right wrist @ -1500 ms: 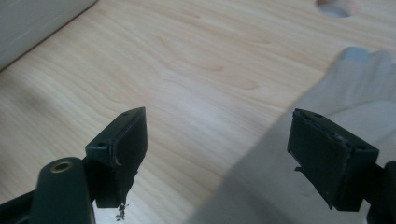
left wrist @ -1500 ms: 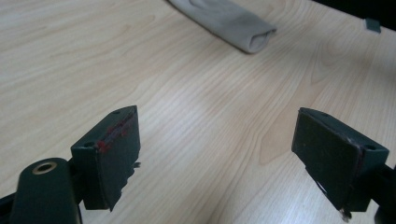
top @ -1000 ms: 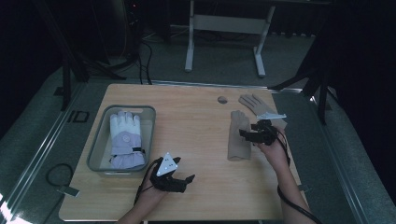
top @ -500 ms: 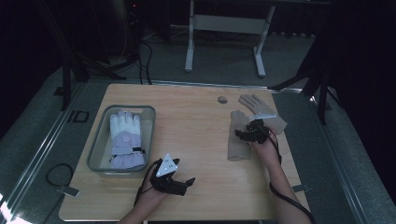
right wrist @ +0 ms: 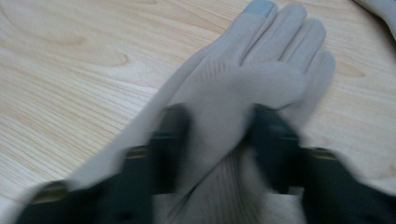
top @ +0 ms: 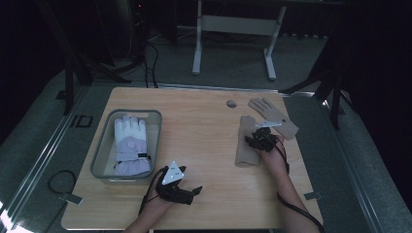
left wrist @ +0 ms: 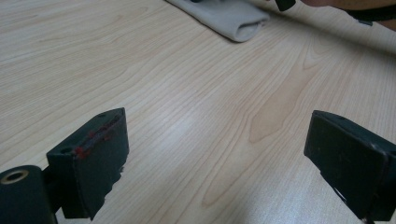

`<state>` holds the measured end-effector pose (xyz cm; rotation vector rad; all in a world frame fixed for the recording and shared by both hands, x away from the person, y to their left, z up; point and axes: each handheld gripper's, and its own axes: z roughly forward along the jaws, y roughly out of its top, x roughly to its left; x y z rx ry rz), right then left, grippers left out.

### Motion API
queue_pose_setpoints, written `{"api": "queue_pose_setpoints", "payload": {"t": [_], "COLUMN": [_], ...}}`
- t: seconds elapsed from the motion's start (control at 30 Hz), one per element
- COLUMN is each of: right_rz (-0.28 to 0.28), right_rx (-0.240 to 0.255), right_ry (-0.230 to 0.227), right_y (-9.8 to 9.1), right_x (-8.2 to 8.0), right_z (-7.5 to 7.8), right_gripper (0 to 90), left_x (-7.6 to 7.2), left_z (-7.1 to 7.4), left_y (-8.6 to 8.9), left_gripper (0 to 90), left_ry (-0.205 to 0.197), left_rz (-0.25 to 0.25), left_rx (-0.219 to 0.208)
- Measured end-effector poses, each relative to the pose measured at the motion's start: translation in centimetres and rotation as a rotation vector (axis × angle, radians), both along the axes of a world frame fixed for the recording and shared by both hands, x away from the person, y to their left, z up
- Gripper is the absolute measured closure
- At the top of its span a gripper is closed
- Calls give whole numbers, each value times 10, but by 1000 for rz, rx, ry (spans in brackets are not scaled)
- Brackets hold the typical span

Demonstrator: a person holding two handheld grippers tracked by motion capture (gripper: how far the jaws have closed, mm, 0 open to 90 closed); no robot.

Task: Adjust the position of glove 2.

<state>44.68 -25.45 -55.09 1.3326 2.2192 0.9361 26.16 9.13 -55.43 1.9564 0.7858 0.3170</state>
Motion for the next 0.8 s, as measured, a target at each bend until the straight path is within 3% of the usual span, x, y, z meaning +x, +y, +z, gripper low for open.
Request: {"api": "queue_pose_setpoints", "payload": {"t": [0.07,0.17,0.23,0.3,0.4,0.53,0.7,0.8], "right_rz": [-24,-44,-54,-58,-46,-23,-11,13], "right_rx": [13,31,84,115,149,158,232,218], "right_ry": [8,18,32,14,-6,-18,-28,-57], "right_y": [3,9,15,23,42,66,88,100], "right_x": [-2,-6,-10,-16,-26,-39,-60,-73], "right_z": [1,4,10,18,33,47,63,63], "right_gripper": [738,763,767,767,768,768,767,764], "left_x": [0,1,1,1,1,0,-1,-1], "left_z": [0,-1,-1,-1,0,1,2,2], "left_y": [0,-1,0,0,0,1,3,3], "left_gripper": [67,67,67,67,67,67,67,67], "left_ry": [2,3,6,3,0,-5,-12,-11], "left_rz": [-1,2,4,7,10,13,15,16], "left_rx": [1,-2,-2,-3,-3,-3,-9,-9]}}
